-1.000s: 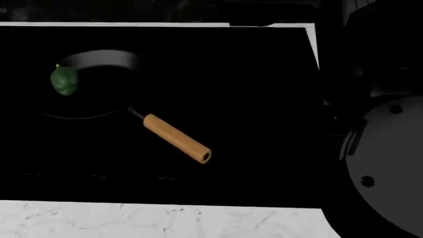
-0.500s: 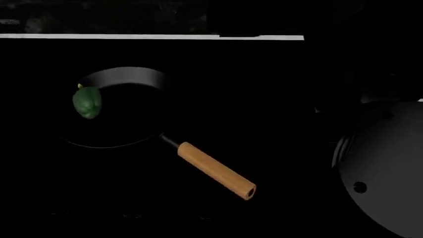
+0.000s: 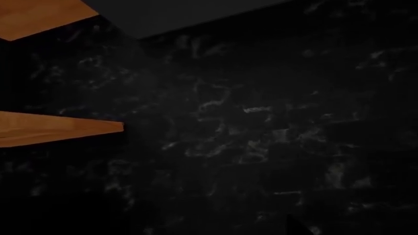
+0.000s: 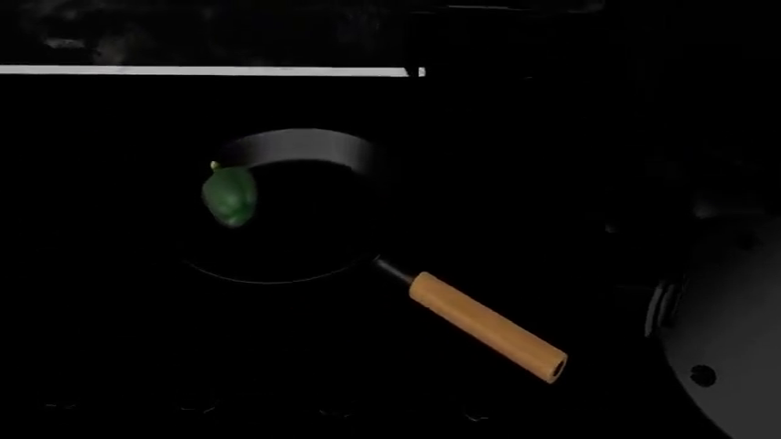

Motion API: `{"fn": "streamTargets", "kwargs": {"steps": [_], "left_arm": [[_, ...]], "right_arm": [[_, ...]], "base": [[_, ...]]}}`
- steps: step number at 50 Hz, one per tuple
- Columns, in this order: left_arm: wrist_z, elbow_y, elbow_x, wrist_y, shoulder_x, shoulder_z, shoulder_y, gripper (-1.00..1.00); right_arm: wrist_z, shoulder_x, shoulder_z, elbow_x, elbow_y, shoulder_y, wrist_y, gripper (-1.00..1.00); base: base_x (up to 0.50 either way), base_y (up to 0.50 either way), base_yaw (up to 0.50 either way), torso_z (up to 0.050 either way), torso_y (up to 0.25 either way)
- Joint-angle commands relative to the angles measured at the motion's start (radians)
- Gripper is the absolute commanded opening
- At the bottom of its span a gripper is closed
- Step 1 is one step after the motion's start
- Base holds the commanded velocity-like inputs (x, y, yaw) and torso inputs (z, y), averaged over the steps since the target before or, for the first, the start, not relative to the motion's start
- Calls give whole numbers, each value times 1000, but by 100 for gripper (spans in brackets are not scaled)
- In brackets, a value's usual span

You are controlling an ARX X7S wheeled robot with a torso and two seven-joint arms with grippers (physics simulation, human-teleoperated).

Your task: Pick the bell pepper from the pan and place it in the bowl.

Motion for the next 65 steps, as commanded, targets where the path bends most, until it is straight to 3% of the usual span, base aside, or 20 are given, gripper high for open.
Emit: {"fn": "streamTargets", "kwargs": {"steps": [1, 14, 26, 32, 65], "left_arm": [[-2, 0, 4, -6, 7, 11, -3, 100], [-19, 6, -19, 4, 15, 11, 8, 100], [-47, 60, -111, 12, 21, -37, 19, 100], [-40, 76, -92, -21, 1, -9, 13, 100], [-64, 73, -130, -8, 2, -22, 38, 100]], "right_arm": [[-1, 22, 20, 14, -12, -27, -21, 100], [-27, 24, 20, -1, -11, -51, -34, 100], [-18, 37, 27, 18, -28, -51, -33, 100], [10, 44, 25, 46, -42, -36, -17, 100], [22, 33, -21, 122, 11, -10, 46, 100]], "base": [[312, 0, 0, 0, 0], [303, 0, 0, 0, 0], [18, 0, 0, 0, 1], [0, 0, 0, 0, 0], [0, 0, 0, 0, -110]]}}
